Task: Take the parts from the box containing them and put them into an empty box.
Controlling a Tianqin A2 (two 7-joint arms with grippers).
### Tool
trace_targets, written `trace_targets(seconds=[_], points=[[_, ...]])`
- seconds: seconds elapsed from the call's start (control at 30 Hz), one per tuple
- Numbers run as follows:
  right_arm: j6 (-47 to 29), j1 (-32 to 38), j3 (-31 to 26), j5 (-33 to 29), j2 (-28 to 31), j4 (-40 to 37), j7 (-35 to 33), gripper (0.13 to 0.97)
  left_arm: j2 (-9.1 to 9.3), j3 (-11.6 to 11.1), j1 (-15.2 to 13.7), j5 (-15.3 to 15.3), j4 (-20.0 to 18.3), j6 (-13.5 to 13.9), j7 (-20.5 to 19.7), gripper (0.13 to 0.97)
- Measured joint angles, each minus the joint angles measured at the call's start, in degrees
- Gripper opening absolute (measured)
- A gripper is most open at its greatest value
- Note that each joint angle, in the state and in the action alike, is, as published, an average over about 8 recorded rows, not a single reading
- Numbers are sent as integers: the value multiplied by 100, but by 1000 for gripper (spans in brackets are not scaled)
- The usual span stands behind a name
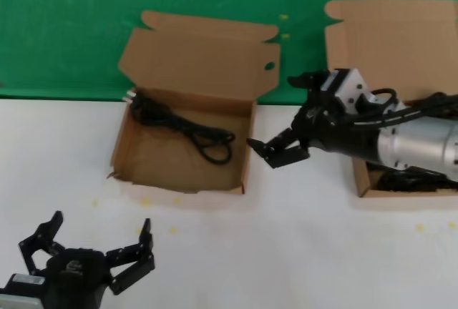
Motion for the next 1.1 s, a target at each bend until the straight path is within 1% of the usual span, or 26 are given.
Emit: trace_targets(seconds=[0.23, 0.37, 0.63, 1.1], points=[[202, -528, 396, 71, -75, 213, -166, 936, 0, 0, 0, 0, 0, 0, 0, 966], [347, -908, 680, 121, -129, 366, -284, 936, 0, 0, 0, -1, 0, 0, 0, 966], [648, -1699, 1273, 225, -240, 686, -526, 966, 0, 0, 0, 0, 0, 0, 0, 966], [1179, -3089, 2314, 409, -436, 1248, -957, 966, 0, 0, 0, -1, 0, 0, 3, 966]])
